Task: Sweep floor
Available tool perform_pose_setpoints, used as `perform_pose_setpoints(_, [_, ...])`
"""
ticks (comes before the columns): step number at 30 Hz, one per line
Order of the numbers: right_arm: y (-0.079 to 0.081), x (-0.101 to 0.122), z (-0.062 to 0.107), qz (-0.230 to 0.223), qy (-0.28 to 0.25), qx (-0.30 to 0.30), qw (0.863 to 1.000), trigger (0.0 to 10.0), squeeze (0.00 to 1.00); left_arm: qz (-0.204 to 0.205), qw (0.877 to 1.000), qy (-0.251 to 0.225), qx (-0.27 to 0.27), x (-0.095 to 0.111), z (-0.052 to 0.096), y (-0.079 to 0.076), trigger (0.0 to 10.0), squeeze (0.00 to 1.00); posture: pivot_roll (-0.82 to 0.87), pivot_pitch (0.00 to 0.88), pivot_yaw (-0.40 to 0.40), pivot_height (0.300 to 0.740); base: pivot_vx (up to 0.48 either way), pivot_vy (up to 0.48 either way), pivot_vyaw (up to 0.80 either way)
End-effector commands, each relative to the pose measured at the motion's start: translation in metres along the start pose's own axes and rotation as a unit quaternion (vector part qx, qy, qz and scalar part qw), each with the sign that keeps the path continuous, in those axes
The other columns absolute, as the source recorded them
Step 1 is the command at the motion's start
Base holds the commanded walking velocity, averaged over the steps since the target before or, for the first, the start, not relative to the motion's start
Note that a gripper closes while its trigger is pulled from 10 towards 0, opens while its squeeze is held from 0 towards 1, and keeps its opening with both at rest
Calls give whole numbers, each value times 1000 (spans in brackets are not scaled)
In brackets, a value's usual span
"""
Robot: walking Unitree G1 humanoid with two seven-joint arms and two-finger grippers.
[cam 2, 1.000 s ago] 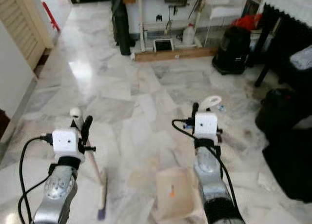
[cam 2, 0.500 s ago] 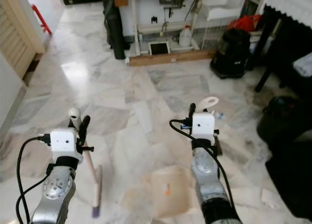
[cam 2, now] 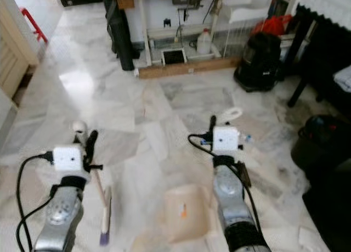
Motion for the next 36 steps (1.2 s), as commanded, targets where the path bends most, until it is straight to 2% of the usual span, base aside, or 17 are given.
perform_pose_setpoints(1, [10,14,-4,-9,-24,10,1000,10000,0,-5,1000,-21,5,10,-3,6,10000,0,112,95,14,740,442,0,0])
perform_pose_setpoints(9, [11,13,-4,-13,-22,11,1000,10000,0,-5,1000,-22,5,11,-4,5,10000,0,111,93,16,740,442,0,0])
perform_pose_setpoints(12, [11,13,-4,-15,-21,12,1000,10000,0,-5,1000,-22,4,11,-4,5,10000,0,111,93,17,740,442,0,-788])
perform_pose_setpoints(27, [11,12,-3,-12,-21,12,1000,10000,0,-5,1000,-22,3,11,-4,4,10000,0,110,96,20,740,422,0,0])
perform_pose_setpoints(30, [11,11,-3,-12,-16,13,1000,10000,0,-2,1000,-25,0,11,-4,3,10000,0,110,96,20,740,0,0,0])
perform_pose_setpoints(36, [11,10,-2,-11,-15,16,1000,10000,0,1,1000,-25,-2,11,-4,3,10000,0,108,95,20,740,0,0,-768])
Point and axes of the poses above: a point about 5 cm out from each wrist's last joint towards the gripper, its own z axis pointing back from the gripper into the wrist, its own x axis along the axis of the wrist's last joint, y = z × x, the point moved 4 cm from there along -z, pointing out of the wrist towards the gripper, and after that the axes turned 3 degrees about z, right-handed, at the moved point
